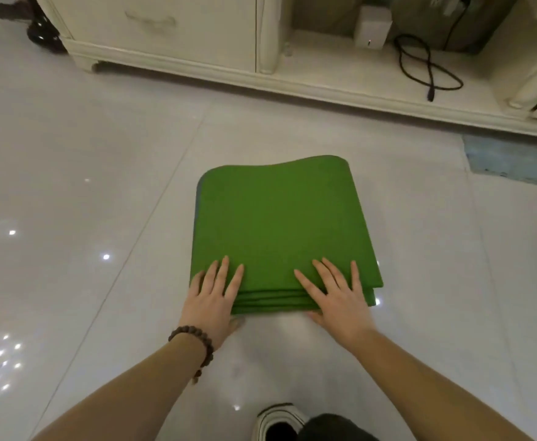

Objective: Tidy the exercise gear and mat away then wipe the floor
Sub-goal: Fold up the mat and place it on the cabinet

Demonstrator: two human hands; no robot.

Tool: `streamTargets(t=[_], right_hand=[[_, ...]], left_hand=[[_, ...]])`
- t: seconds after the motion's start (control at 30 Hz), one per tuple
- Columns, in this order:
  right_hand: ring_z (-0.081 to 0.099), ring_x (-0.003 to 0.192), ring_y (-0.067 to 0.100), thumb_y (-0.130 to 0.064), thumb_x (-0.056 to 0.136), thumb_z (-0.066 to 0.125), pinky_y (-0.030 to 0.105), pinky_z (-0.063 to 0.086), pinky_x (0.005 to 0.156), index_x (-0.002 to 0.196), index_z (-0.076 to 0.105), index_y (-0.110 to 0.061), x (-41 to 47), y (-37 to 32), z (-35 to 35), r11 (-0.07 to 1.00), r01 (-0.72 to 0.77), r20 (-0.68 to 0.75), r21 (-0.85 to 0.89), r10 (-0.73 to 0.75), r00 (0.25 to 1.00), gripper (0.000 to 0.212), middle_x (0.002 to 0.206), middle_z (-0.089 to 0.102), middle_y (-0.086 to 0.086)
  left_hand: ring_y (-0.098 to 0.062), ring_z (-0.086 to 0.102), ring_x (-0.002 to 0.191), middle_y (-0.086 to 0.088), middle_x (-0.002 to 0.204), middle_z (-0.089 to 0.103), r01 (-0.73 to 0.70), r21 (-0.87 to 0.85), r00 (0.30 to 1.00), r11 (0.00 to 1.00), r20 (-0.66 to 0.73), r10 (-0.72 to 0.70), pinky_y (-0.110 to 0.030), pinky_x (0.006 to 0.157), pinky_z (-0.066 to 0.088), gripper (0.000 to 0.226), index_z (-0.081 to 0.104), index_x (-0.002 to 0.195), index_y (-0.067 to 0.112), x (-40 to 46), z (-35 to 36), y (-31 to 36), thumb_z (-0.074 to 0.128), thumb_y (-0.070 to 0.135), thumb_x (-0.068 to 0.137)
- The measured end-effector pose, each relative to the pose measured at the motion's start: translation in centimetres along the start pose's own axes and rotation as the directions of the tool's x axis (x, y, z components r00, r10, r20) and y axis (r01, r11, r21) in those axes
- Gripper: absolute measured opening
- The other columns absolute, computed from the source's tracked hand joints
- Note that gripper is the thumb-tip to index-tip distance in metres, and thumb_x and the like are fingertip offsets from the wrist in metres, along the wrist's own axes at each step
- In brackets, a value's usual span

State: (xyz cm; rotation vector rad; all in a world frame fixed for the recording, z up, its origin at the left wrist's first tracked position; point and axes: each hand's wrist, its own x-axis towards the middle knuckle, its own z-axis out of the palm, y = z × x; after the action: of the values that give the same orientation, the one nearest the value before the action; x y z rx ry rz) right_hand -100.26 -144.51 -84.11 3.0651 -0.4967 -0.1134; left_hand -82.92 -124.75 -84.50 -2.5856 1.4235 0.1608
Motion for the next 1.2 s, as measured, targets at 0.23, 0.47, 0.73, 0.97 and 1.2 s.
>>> streamTargets(t=[0.23,0.47,0.73,0.97,1.2], right_hand=[[0.047,0.122,0.035,-0.041,0.090,0.058,0.041,0.038,0.105,0.146,0.032,-0.020,1.8,8.4,-3.1,0.482,-0.574,0.230,0.662,0.598,0.768,0.065,0.137,0.045,0.020],[0.066,0.094,0.024,-0.039,0.082,0.070,0.035,0.055,0.080,0.125,0.053,-0.009,2.1,9.7,-4.5,0.144,-0.646,0.549,0.750,0.409,0.729,0.055,0.112,0.063,0.012],[0.064,0.081,0.025,-0.029,0.092,0.059,0.017,0.050,0.055,0.120,0.058,-0.005,0.7,8.0,-4.7,0.244,-0.597,0.428,0.764,0.501,0.752,0.036,0.109,0.066,0.015],[0.026,0.136,0.022,-0.046,0.070,0.078,0.032,0.025,0.112,0.150,0.000,-0.035,-0.2,7.5,-3.7,0.623,-0.479,0.351,0.619,0.326,0.878,0.112,0.148,0.019,0.007],[0.010,0.146,0.027,-0.037,0.074,0.078,0.034,0.018,0.117,0.147,0.000,-0.041,-1.1,7.3,-3.1,0.759,-0.386,0.305,0.525,0.255,0.918,0.107,0.158,-0.003,0.014]], left_hand=[[-0.038,-0.015,0.145,-0.011,0.159,-0.016,0.081,-0.072,0.990,0.994,0.121,-0.072,-0.064,0.113,0.000,0.105,-0.017,0.149,0.035,2.8,-1.4,0.1,0.037,0.085,0.074],[-0.039,-0.008,0.146,-0.012,0.161,-0.005,0.100,-0.084,0.994,0.991,0.052,-0.096,-0.070,0.109,0.004,0.113,-0.012,0.151,0.034,2.6,-1.2,0.1,0.036,0.090,0.065],[-0.041,-0.002,0.145,-0.006,0.161,0.003,0.082,-0.159,0.996,0.984,0.051,-0.075,-0.069,0.109,0.014,0.103,-0.006,0.148,0.046,2.0,-1.5,-1.1,0.025,0.094,0.062],[-0.044,0.002,0.143,-0.013,0.159,-0.013,0.224,-0.256,0.970,0.941,0.157,-0.188,-0.052,0.114,0.022,0.105,0.000,0.149,0.048,1.3,-2.7,-1.9,0.058,0.079,0.067],[-0.048,0.016,0.139,-0.025,0.157,0.007,0.249,-0.330,0.966,0.910,0.023,-0.256,-0.056,0.109,0.030,0.091,0.019,0.152,0.030,-1.8,-0.3,-0.7,0.070,0.049,0.079]])
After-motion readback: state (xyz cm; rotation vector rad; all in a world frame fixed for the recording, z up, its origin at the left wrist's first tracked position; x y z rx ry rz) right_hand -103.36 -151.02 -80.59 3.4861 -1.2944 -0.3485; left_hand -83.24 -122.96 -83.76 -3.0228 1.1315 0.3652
